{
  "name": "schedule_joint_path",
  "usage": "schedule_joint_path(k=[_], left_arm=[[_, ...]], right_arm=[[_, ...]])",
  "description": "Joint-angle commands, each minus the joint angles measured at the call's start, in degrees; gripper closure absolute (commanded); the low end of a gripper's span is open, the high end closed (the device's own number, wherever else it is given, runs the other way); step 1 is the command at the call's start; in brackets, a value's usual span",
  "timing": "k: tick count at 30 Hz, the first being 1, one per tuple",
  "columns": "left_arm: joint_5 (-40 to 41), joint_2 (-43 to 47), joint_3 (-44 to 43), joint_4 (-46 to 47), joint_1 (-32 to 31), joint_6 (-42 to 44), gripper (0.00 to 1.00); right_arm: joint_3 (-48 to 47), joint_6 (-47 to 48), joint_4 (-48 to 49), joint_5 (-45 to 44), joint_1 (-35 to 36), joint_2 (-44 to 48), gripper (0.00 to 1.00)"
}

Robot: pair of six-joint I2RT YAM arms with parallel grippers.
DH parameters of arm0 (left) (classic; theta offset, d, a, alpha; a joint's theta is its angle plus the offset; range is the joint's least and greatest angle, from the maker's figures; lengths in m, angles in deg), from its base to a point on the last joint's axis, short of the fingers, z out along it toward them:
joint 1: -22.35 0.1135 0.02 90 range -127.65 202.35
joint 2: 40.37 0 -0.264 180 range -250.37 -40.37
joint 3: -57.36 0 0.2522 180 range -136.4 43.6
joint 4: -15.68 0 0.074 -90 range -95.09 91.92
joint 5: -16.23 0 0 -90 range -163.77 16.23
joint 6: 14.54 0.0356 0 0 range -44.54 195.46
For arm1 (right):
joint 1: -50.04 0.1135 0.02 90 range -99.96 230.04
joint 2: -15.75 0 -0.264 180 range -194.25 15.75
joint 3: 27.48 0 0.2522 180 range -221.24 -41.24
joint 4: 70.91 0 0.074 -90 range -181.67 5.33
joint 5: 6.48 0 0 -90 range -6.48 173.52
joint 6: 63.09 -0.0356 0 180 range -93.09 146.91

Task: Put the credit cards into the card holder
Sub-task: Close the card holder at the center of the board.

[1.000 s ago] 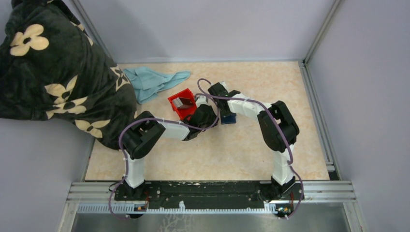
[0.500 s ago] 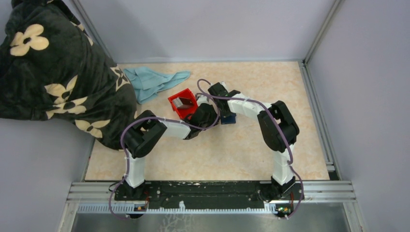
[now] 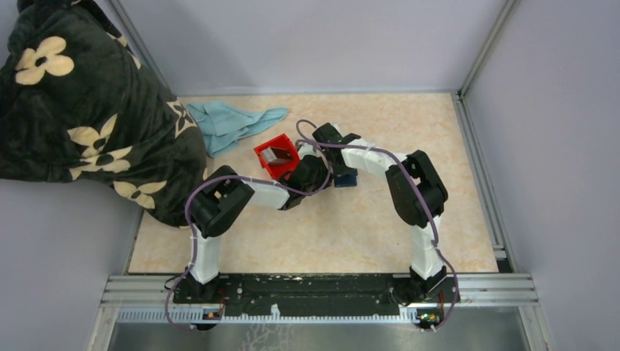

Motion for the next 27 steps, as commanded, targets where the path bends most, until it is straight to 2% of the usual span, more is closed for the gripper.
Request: schedule_joint_path(k=[1, 17, 27], left_arm=[[-1.84, -2.69, -0.3, -1.76, -0.07, 1.2, 0.74], [-2.1, -4.2, -0.03, -0.49, -0.09, 1.48, 0.74], [-1.87, -5.76, -0.86, 0.31, -0.04, 2.39, 0.74]], right_arm=[[-2.01, -0.33, -0.1, 2.93, 0.87, -2.87, 1.0], [-2.79, -0.32, 1.76, 6.48, 0.35, -6.26, 1.0], [-8.35, 0.46, 1.23, 10.37, 0.45, -11.5, 1.0]])
